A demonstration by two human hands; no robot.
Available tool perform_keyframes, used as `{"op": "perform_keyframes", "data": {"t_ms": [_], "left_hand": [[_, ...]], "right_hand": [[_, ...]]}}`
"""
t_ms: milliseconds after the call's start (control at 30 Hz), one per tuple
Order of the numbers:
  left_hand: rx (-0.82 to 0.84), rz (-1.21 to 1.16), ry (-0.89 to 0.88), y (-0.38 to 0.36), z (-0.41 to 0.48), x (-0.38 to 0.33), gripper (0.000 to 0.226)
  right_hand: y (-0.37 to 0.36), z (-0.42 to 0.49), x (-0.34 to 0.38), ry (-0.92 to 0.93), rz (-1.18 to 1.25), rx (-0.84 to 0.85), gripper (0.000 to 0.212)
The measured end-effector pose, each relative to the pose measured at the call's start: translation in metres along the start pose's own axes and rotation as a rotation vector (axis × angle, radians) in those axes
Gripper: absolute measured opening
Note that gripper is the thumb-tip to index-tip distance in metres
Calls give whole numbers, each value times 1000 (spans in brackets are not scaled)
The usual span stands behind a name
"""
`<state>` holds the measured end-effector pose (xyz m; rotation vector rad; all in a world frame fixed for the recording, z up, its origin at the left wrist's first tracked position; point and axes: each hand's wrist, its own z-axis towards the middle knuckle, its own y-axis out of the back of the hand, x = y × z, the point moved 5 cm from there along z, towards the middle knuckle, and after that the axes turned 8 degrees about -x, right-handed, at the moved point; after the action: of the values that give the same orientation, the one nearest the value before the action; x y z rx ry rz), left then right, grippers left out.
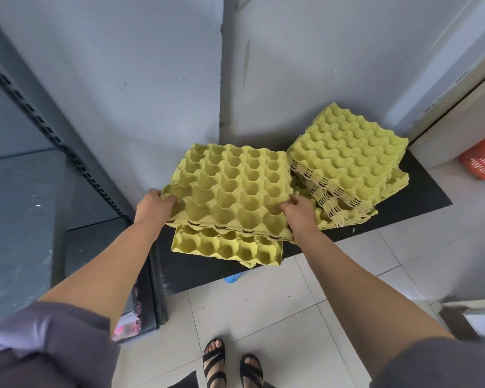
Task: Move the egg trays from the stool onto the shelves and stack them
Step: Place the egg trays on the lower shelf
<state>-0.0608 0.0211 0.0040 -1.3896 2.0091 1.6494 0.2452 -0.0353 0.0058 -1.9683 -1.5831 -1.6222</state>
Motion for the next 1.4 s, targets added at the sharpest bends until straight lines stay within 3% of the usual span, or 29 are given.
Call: {"op": "perform_keyframes", "data": {"t_ms": [167, 433, 800, 967, 1400], "left_hand": [[-60, 6, -30, 28, -20, -9, 42], [-228, -62, -182, 100, -111, -13, 18], [-574, -48, -289, 229, -258, 51, 29], [-647, -51, -225, 286, -291, 111, 28], [-749, -6, -38, 451, -304, 297, 37]], "right_hand": [[14, -22, 28, 202, -137, -8, 36], [58, -95, 59, 562, -198, -36, 44], [81, -238, 74, 897, -284, 98, 39], [52, -309, 80, 989, -324, 172, 37], [-117, -497, 62, 1070, -384, 345, 36]]}}
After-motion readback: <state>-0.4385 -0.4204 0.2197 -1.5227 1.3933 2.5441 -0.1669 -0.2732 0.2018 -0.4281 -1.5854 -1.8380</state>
